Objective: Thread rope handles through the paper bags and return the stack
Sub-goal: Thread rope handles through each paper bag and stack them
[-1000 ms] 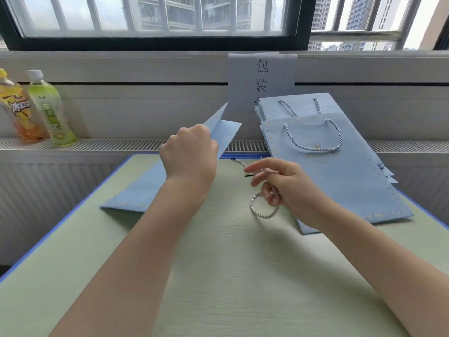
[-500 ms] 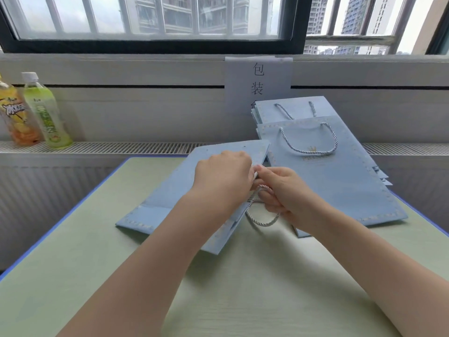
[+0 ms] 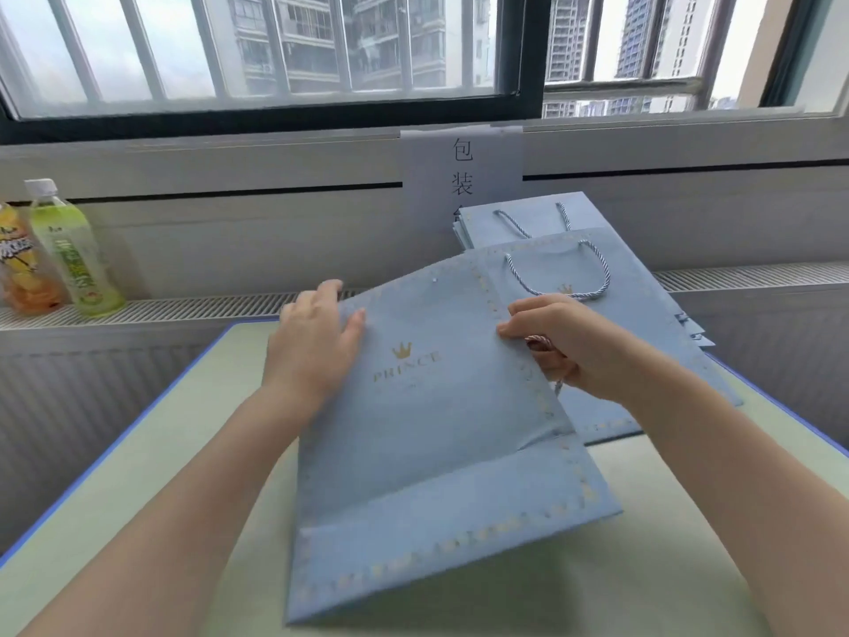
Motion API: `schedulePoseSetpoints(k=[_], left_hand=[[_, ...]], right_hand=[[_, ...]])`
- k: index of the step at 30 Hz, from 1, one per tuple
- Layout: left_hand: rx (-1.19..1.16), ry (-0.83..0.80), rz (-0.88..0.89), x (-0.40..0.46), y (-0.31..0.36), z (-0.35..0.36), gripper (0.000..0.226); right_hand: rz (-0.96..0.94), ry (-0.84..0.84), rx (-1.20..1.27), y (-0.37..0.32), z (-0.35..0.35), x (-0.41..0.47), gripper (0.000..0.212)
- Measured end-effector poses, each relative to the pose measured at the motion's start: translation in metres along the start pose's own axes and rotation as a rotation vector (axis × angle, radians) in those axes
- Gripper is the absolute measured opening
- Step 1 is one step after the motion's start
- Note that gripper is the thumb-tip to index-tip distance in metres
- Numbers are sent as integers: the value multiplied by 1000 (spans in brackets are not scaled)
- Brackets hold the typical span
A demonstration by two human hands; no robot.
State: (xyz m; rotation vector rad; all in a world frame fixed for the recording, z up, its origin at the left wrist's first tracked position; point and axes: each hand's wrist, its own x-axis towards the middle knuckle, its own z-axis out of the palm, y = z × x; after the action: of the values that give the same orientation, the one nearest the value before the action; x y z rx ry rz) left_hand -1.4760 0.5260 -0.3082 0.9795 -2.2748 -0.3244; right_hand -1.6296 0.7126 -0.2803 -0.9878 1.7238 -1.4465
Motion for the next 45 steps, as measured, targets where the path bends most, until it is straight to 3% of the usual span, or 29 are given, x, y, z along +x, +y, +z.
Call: schedulePoseSetpoints(k=[4, 6, 9, 11, 14, 17, 19, 24, 30, 35, 37, 41, 45], left_hand=[[-343, -150, -159, -4, -35, 15, 37], [-452, -215, -130, -8, -38, 16, 45], [-436, -188, -27, -11, -36, 14, 41], [-446, -147, -1, -11, -34, 11, 36], [-505, -123, -1, -11, -34, 7, 33], [-475, -128, 37, -11, -32, 10, 24], [-453, -133, 61, -13, -27, 14, 18], [-453, -162, 110, -17, -17, 21, 18], [-518, -212, 166, -24, -8, 26, 21], [-702, -286, 83, -30, 2, 24, 25], [-598, -274, 113, -29, 1, 23, 20], [-29, -163, 277, -23, -13, 20, 19], [70, -143, 229, -24, -11, 9, 30]], right_hand=[[56, -53, -223, 1, -7, 0, 34], [58, -59, -248, 5, -6, 4, 36], [59, -32, -360, 7, -4, 5, 32], [-32, 70, -520, 9, -3, 6, 34], [-332, 385, -667, 11, -5, 11, 35], [-485, 514, -473, 8, -9, 11, 18], [-538, 511, -337, 3, -9, 8, 19], [-631, 429, -262, -4, 7, 0, 24], [-590, 227, -63, -5, 30, -5, 20], [-516, 201, -276, 12, 45, 3, 14], [-508, 204, -343, 19, 48, 6, 11], [-510, 240, -469, 27, 49, 8, 8], [-520, 304, -606, 31, 48, 9, 7]])
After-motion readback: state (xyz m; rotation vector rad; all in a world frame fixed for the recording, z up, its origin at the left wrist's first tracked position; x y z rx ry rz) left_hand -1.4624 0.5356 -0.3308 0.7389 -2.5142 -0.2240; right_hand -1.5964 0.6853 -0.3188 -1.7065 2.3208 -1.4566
